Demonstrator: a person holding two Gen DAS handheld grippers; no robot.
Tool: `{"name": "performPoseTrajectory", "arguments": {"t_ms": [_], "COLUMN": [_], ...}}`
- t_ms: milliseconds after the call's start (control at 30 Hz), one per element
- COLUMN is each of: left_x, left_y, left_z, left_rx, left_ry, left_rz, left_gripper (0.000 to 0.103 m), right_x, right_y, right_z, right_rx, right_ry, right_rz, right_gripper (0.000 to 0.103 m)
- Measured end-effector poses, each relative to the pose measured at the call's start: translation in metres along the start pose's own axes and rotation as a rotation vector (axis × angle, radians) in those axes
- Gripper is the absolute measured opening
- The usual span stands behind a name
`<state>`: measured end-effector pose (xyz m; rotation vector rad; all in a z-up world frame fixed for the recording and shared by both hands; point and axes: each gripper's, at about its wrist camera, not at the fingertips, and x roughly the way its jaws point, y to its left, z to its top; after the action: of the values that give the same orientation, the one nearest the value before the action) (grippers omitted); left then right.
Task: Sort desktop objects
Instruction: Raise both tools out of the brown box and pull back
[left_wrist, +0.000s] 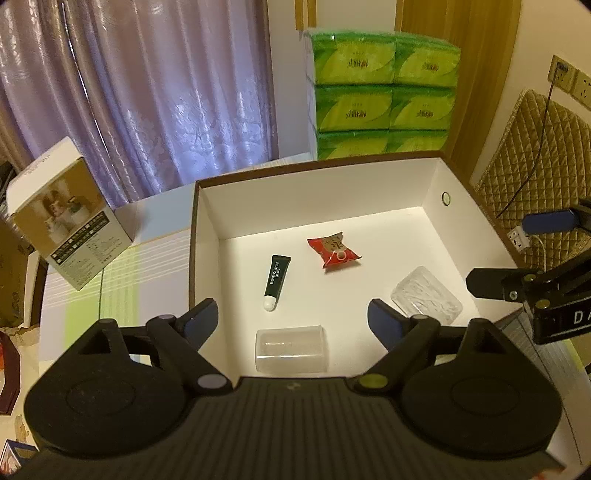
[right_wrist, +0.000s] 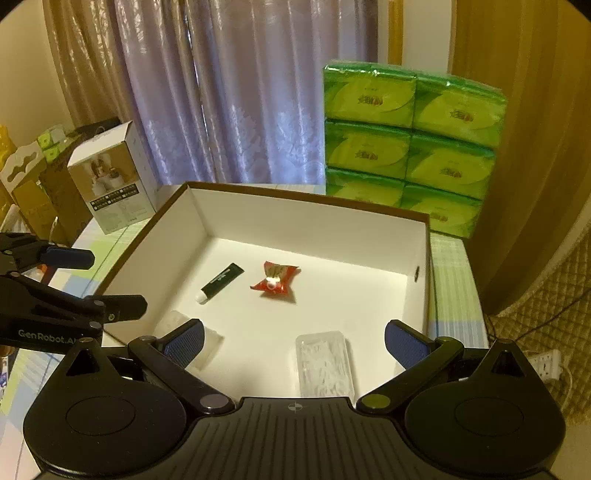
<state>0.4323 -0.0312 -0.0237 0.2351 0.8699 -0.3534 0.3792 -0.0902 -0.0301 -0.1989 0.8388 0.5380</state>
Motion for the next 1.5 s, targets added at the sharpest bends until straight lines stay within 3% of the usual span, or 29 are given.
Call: {"name": "performPoseTrajectory", "arguments": {"t_ms": [667,1500], "left_x": [-0.077,-0.151], "left_y": [-0.013,-0.036], "left_z": [-0.035,-0.091], "left_rx": [-0.036,-0.063], "left_ry": [-0.086,-0.152], "left_rz": [0.026,0.038], "left_gripper": [0.088,0.089], "right_x": [-0.071,-0.135], "right_y": [0.018,0.042], "right_z": [-0.035,-0.084], "right_rx": [0.031,-0.025], "right_ry": [-0.058,-0.134], "right_rz": [-0.006,-0.010], "right_gripper": [0.101,0.101]}}
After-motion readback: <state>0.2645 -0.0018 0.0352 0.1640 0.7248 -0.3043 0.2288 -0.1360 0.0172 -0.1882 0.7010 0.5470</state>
